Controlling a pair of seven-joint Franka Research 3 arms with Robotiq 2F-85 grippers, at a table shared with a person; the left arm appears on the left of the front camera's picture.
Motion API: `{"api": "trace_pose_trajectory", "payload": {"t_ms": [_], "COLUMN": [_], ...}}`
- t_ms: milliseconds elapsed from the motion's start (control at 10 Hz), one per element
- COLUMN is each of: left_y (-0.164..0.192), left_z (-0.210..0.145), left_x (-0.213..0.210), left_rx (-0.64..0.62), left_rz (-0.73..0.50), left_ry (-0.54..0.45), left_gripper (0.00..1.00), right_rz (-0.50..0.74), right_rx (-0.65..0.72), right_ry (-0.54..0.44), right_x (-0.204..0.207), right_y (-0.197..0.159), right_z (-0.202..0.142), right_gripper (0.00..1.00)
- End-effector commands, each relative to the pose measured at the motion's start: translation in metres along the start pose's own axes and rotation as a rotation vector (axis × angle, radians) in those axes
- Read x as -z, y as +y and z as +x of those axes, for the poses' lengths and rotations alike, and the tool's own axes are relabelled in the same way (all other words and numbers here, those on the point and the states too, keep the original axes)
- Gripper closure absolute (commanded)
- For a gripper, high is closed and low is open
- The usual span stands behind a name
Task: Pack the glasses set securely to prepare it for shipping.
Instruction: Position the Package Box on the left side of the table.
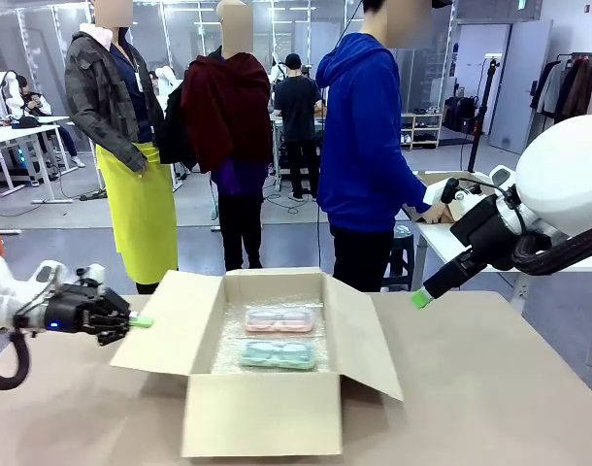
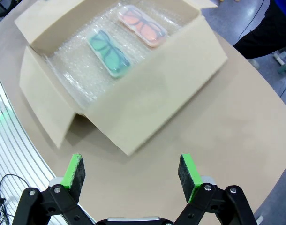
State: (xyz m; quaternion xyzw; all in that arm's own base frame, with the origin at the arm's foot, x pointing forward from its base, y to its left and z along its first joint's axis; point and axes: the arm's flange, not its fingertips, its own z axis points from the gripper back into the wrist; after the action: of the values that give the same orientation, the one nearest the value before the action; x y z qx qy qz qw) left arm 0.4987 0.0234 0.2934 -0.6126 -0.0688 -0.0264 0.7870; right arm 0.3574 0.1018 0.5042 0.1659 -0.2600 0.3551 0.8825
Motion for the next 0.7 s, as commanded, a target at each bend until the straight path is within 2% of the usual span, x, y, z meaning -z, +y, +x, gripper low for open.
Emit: {"api": "trace_pose_trajectory", "payload": {"t_ms": [0,600], "left_y": [0.015,0.047], "left_z": [0.013,0.014], "left_x": [-0.058,-0.251], "left_rx": [0.006,0.007], "left_rz": [-0.039,-0.001], "left_ry": [-0.002,-0.020], "left_gripper": [0.98,0.98], "right_rz": [-0.008,-0.008], "right_rx": [0.009,0.009], "right_ry": [-0.002,-0.002], "right_x": [0.001,0.001], "right_y": [0.003,0.003], "right_z": [0.000,0.000], "right_gripper": [0.00,0.00]}}
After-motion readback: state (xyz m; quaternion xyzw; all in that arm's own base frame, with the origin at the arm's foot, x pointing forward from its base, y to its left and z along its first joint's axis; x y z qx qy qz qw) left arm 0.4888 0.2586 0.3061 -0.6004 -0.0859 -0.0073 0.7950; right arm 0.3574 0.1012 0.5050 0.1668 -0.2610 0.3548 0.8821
